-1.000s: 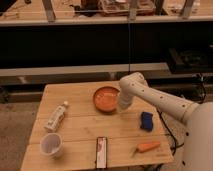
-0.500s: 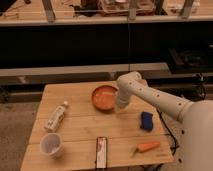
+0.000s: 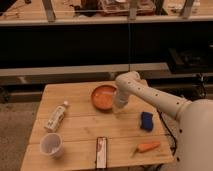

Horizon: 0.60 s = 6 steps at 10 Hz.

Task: Push the ceramic bowl across the table

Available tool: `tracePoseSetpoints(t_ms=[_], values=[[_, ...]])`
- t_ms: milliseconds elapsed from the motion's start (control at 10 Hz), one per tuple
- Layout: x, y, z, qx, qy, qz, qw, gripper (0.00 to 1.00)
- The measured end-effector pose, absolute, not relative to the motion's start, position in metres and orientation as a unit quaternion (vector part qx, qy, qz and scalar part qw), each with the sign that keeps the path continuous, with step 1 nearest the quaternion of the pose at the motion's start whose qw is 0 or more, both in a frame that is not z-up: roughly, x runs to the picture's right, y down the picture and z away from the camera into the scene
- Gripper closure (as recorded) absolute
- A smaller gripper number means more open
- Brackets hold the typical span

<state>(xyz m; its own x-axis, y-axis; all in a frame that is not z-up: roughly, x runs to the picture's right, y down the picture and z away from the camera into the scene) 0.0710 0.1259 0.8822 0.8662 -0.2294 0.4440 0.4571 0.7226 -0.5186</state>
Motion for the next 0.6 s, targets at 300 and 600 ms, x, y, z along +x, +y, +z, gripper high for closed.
tracePoseSetpoints(t_ms=[300,600], values=[[0.0651,0.1251,0.8823,-0.323,-0.183,-0.192,0.909,0.97],[0.0616,0.1251,0.8813,-0.325,-0.190,-0.195,0.906,0.97]])
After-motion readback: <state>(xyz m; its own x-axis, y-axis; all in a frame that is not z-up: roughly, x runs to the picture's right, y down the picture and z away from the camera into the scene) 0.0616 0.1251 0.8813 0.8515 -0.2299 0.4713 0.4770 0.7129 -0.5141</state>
